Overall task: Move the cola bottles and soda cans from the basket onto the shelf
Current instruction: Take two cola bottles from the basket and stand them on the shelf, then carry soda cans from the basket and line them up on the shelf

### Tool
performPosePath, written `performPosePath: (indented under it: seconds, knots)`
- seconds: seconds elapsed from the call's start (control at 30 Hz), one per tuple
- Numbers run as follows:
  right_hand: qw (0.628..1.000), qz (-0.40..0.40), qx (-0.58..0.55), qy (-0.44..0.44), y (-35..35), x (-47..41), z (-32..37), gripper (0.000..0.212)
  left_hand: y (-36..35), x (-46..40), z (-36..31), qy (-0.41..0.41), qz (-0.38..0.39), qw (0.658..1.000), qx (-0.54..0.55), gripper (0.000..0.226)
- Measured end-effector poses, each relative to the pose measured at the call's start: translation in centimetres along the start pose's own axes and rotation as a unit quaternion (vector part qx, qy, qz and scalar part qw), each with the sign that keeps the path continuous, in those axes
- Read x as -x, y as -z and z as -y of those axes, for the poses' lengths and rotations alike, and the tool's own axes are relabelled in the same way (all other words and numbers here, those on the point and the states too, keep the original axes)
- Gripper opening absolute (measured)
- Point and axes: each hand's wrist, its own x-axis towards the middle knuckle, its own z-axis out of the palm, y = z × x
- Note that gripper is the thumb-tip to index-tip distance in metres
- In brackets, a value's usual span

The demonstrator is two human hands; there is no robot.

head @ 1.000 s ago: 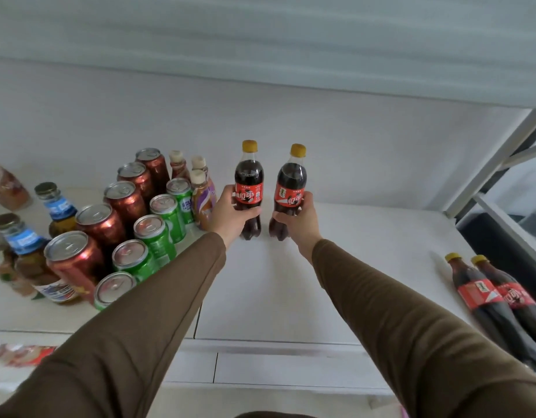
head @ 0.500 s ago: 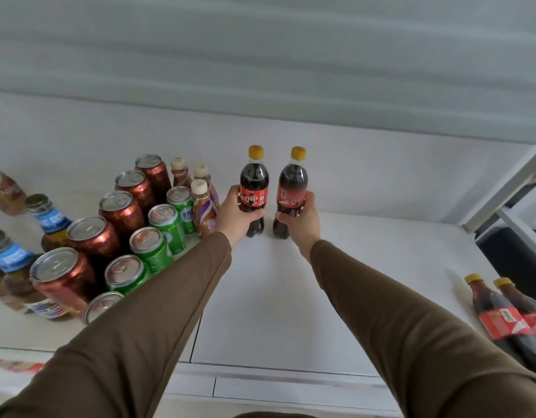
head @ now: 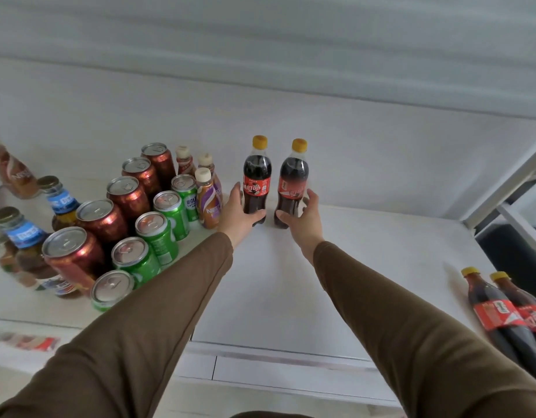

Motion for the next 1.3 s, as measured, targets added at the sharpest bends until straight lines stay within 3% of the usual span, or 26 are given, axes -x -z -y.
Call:
performPosePath:
  seconds: [0.17,0.27,0.57,0.8,0.93,1.3]
  knots:
    - [0.999,-0.013,0.030,0.001,0.3,3.1,-1.3,0.085,-0.2,4.7,0.5,-0.014,-0.036,0.998,-0.046,0.084]
    - [0.998,0.026,0.051,0.034,0.6,5.5,-2.1,0.076,0.0,8.1,1.6,-0.023,-0.056,0.994,-0.091,0.089]
    - [0.958,0.159,0.177,0.159,2.6,17.3,-3.2,0.069,0.9,23.8,3.3,-0.035,-0.140,0.952,-0.272,0.063]
    - [0.882,0.255,0.268,0.292,0.4,28.1,-3.2,0.063,5.0,37.3,5.7,0.024,-0.212,0.903,-0.374,0.063]
    - [0.835,0.313,0.302,0.337,-2.5,34.2,-2.4,0.070,8.7,44.9,7.2,0.069,-0.261,0.862,-0.428,0.076]
    - [0.690,0.447,0.333,0.462,-14.2,60.4,-2.0,0.078,20.0,72.1,14.3,0.266,-0.342,0.792,-0.431,0.081]
